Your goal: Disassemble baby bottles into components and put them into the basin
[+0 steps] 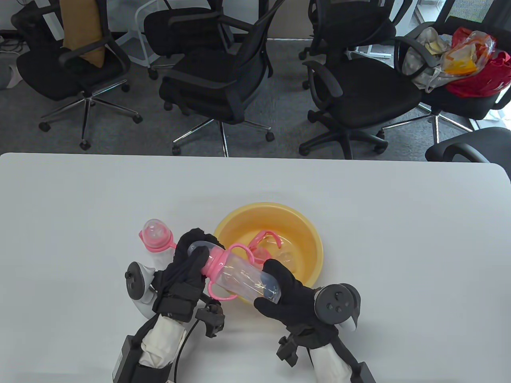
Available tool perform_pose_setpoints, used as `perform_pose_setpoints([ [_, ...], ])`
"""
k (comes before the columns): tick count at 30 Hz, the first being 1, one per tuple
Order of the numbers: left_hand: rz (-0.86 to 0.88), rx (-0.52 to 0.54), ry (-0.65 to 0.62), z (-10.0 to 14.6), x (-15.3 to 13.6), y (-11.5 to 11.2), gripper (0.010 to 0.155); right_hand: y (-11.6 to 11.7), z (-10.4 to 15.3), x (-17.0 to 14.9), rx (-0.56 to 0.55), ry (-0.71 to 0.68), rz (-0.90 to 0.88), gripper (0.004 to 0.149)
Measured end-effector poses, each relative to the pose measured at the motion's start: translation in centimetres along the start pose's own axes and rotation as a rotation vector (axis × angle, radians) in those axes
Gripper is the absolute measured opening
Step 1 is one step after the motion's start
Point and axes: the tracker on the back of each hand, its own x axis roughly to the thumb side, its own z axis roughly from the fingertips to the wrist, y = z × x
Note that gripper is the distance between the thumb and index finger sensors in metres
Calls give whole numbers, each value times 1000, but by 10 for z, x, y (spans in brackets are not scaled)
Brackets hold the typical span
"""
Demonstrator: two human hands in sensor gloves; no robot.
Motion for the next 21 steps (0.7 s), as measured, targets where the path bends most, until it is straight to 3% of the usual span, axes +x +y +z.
perform_pose_setpoints([
  [5,31,-6,49,-3,-16,7,74,2,-2,-9,6,49,-18,89],
  [7,68,-24,67,-4,-21,7,81,4,0,-12,-26,42,43,88],
  [11,57,103,200,4,-22,5,100,6,5,-4,-90,-1,278,88],
  [13,82,53,240,4,-23,0,104,10,5,4,-65,-50,341,88],
  [16,80,153,223,5,-22,0,94,13,6,14,-48,-65,383,89],
  [21,-5,127,147,3,-24,5,75,12,2,9,16,-52,287,87],
])
